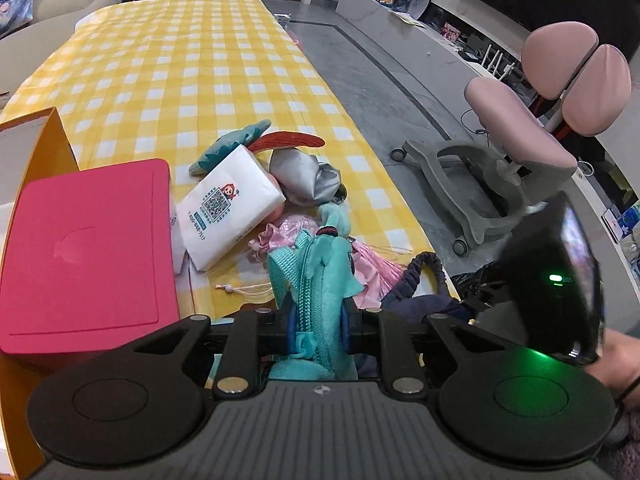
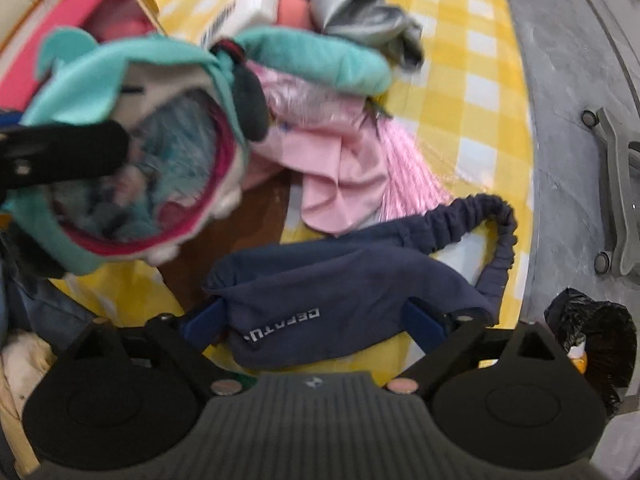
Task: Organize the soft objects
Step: 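Close the left tool on the teal plush while the right tool grips the navy headband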
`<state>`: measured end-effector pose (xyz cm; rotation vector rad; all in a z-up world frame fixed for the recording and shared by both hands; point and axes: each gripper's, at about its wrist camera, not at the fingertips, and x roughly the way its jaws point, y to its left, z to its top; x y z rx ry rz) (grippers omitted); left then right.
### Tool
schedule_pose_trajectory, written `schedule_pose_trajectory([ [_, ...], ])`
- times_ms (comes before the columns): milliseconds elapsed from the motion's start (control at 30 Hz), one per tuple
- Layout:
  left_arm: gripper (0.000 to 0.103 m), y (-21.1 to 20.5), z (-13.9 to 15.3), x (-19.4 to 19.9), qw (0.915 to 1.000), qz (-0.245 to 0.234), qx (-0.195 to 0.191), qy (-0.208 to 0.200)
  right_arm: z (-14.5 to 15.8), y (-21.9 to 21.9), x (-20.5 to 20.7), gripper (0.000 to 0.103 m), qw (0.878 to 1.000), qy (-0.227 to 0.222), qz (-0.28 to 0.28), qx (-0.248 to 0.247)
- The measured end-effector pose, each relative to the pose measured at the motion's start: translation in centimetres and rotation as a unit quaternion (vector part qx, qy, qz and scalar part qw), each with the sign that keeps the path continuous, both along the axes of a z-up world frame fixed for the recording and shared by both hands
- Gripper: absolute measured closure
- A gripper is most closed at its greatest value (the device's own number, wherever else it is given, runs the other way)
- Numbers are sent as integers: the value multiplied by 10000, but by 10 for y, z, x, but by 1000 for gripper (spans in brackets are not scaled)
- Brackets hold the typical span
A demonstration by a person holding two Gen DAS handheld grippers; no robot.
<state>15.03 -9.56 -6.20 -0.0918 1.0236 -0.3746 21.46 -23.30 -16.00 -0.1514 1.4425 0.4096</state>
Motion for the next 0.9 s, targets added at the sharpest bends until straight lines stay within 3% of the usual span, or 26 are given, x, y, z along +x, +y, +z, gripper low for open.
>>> schedule_pose_trajectory([
  [67,81,3,0,-2,10000,15,-28,12,-1,2,2,16,9999,-85,-31,-70],
  [167,81,7,4,-9,10000,32,-77,-33,3,1,-3,37,9989,-381,-100,-273],
  [233,81,10,7,-12,9999,36,-122,-68,5,-3,-5,58,9977,-529,-255,-339],
  [267,81,12,9,-14,9999,41,-136,-92,6,-7,-6,63,9974,-561,-344,-301],
  [333,81,15,15,-19,9997,48,-163,-161,7,-11,-5,96,9970,-578,-475,-221],
  [467,81,24,32,-32,9989,85,-285,-371,13,-30,-3,100,9942,-555,-914,97],
  [700,81,47,64,-55,9956,229,-470,-777,59,-38,-39,100,9844,-1176,-1253,382],
  [900,81,70,83,-73,9921,408,-602,-1027,110,-21,-76,100,9762,-1823,-1091,430],
])
